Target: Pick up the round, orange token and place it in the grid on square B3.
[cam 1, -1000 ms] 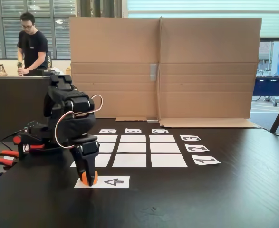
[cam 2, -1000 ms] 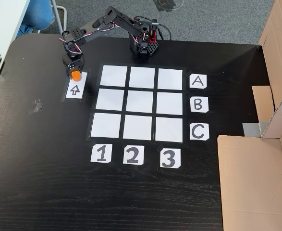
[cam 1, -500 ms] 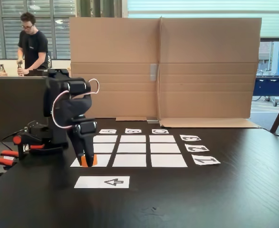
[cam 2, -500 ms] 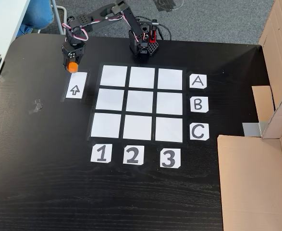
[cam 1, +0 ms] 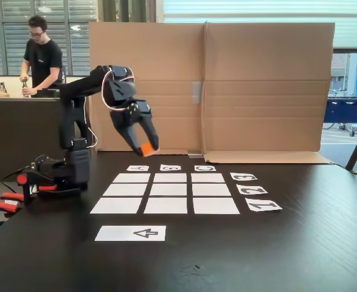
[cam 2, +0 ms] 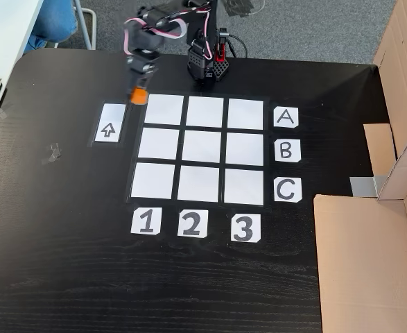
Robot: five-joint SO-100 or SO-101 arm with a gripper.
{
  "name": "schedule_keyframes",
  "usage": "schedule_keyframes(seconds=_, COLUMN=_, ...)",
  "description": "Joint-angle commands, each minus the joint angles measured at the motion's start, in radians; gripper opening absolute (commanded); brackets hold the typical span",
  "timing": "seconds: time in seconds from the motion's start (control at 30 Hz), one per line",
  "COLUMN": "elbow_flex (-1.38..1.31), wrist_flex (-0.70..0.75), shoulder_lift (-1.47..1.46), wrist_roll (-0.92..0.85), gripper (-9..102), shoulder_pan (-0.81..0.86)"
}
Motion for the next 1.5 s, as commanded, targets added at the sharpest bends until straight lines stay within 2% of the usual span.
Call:
schedule_keyframes(seconds=0.0, elbow_flex=0.029, wrist_flex=0.029, shoulder_lift=0.133, wrist_roll=0.014, gripper=-1, shoulder_pan=-0.158)
schedule_keyframes(seconds=0.3, elbow_flex=0.135, wrist_flex=0.034, shoulder_lift=0.252, wrist_roll=0.117, gripper=-1, shoulder_pan=-0.637)
schedule_keyframes(seconds=0.53, elbow_flex=0.284, wrist_flex=-0.008, shoulder_lift=0.152, wrist_roll=0.213, gripper=-1, shoulder_pan=-0.844)
schedule_keyframes(seconds=0.77, elbow_flex=0.391, wrist_flex=-0.092, shoulder_lift=0.009, wrist_roll=0.282, gripper=-1, shoulder_pan=-0.861)
schedule_keyframes(seconds=1.47, elbow_flex=0.359, wrist_flex=-0.265, shoulder_lift=-0.341, wrist_roll=0.282, gripper=-1, shoulder_pan=-0.811)
